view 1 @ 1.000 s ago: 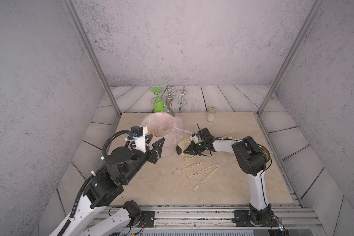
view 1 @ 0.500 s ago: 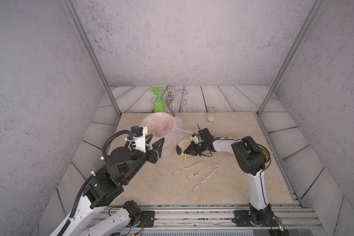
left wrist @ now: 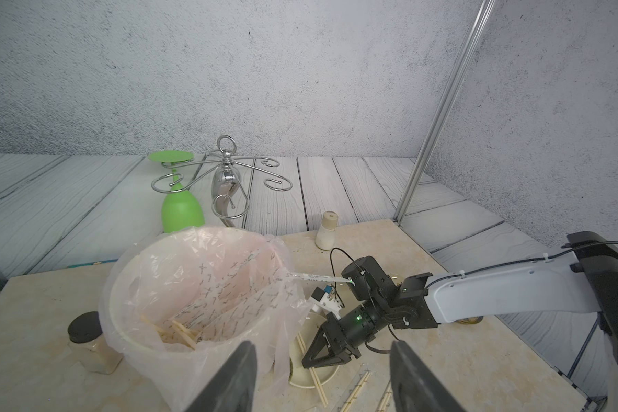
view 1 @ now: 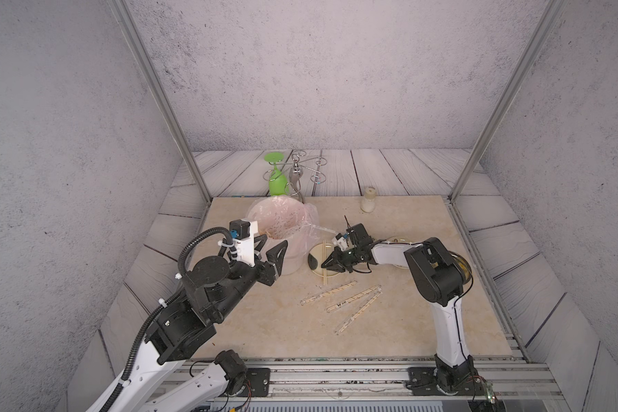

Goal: Remove the packaging of disposable chopsticks
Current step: Place the disposable chopsticks on the plate.

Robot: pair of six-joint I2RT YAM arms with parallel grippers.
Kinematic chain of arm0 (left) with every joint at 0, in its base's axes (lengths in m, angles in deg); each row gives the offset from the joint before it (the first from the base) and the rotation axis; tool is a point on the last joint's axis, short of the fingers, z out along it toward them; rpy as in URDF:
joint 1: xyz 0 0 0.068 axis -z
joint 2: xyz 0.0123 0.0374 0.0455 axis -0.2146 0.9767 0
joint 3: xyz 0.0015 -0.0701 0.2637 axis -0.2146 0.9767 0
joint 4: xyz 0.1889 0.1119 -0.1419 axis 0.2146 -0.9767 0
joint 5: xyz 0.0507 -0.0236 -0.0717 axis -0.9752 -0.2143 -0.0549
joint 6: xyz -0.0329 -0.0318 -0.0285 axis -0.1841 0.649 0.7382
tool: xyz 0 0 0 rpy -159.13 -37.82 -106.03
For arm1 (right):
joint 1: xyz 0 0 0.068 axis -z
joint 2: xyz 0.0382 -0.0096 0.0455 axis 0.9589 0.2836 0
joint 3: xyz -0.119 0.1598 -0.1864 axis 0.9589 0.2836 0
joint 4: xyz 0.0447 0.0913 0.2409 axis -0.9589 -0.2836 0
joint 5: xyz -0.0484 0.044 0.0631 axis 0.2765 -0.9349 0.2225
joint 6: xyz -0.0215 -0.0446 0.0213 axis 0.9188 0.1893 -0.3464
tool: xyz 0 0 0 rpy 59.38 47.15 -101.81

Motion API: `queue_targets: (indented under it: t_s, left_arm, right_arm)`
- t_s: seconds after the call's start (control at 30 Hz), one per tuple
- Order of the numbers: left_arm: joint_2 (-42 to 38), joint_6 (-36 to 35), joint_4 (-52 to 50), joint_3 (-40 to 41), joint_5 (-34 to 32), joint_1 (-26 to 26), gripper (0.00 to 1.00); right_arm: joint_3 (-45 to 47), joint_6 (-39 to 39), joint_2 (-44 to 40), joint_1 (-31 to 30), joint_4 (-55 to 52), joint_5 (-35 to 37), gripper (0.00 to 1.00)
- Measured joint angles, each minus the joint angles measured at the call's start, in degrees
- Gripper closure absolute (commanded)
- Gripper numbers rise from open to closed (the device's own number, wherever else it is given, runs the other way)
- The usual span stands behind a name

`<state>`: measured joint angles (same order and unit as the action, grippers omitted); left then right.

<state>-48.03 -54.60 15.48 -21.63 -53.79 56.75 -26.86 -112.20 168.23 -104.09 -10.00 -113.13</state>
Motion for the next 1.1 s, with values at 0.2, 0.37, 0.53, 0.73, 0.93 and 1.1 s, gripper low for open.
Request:
queue_targets:
  t_s: [0.2,0.37,0.53,0.73,0.93,1.1]
  left_arm:
    - [0.0,0.0,0.0,0.0,0.4,0.0,0.38]
    - [0.0,0.1,0.0,0.0,0.5,0.0,0.38]
    - [-0.4,0.5,0.0,0.0,0.6,0.0,0.38]
    - [-0.9,0.9,0.1,0.0,0.6,0.0,0.38]
    - [-0.9,1.4,0.0,0.0,0.8,0.0,0.38]
    - [-0.8,1.3,-0.7,-0.3,0.8,0.0,0.38]
  right_arm:
    - [-0.1,0.6,-0.1,0.0,0.2,-0.1,0.66]
    - [-0.1,0.9,-0.2,0.0,0.2,-0.1,0.62]
    - [-0.1,1.2,-0.6,0.0,-0.2,0.1,0.58]
    - [0.2,1.8,-2.0,0.0,-1.8,1.7,0.52]
    - [2.5,2.4,-5.3,0.0,-3.8,3.6,0.50]
    - [5.5,2.7,-9.1,0.0,-4.1,4.3,0.49]
